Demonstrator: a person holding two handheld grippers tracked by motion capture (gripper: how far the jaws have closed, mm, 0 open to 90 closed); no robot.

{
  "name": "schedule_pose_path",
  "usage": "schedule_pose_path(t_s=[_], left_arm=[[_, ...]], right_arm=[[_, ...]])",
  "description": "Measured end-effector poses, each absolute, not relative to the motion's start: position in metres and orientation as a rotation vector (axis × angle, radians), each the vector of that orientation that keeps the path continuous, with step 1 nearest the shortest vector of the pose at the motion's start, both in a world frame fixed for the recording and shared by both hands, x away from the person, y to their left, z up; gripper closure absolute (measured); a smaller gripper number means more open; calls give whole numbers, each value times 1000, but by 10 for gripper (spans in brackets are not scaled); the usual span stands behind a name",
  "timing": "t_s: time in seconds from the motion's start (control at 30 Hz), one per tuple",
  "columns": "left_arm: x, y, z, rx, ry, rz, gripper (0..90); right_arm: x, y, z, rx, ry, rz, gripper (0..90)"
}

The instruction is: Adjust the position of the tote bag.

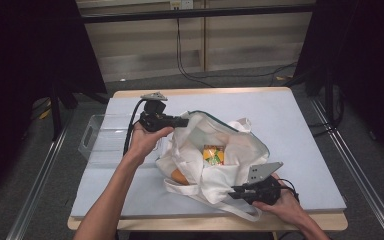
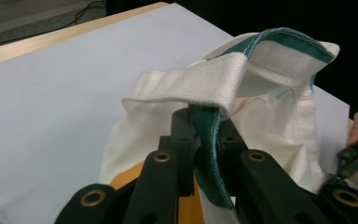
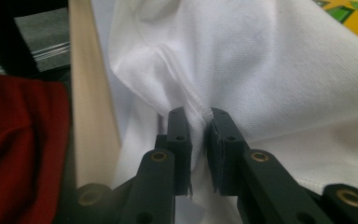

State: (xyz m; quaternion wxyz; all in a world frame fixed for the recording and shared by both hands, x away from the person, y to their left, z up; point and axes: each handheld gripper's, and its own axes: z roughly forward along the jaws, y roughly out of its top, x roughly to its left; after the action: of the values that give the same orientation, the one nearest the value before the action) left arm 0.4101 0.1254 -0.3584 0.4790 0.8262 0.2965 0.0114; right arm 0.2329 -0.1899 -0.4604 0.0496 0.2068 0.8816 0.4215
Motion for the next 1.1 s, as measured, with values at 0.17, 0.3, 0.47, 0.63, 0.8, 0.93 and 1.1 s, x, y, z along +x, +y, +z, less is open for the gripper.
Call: schedule_pose_path(t_s=[0.17, 0.3, 0.47, 0.63, 0.8, 0.93, 1.1], left_arm=[[423, 124, -362, 2017, 782, 20, 824], [430, 123, -366, 2032, 837, 18, 827], [435, 119, -370, 2044, 857, 30, 829], [447, 113, -388, 2013, 915, -16, 828], [447, 109, -397, 2024, 885, -32, 826], [441, 111, -398, 2020, 867, -15, 802], [431, 121, -395, 2007, 833, 5, 594]], right_arm=[[220, -198, -452, 610, 2689, 1329, 820], [209, -204, -446, 595, 2703, 1355, 830], [202, -206, -445, 574, 2725, 1379, 833], [200, -204, -452, 551, 2774, 1359, 836], [204, -204, -462, 574, 2789, 1333, 833], [207, -206, -461, 601, 2751, 1370, 787], [208, -210, -445, 622, 2648, 1419, 584]])
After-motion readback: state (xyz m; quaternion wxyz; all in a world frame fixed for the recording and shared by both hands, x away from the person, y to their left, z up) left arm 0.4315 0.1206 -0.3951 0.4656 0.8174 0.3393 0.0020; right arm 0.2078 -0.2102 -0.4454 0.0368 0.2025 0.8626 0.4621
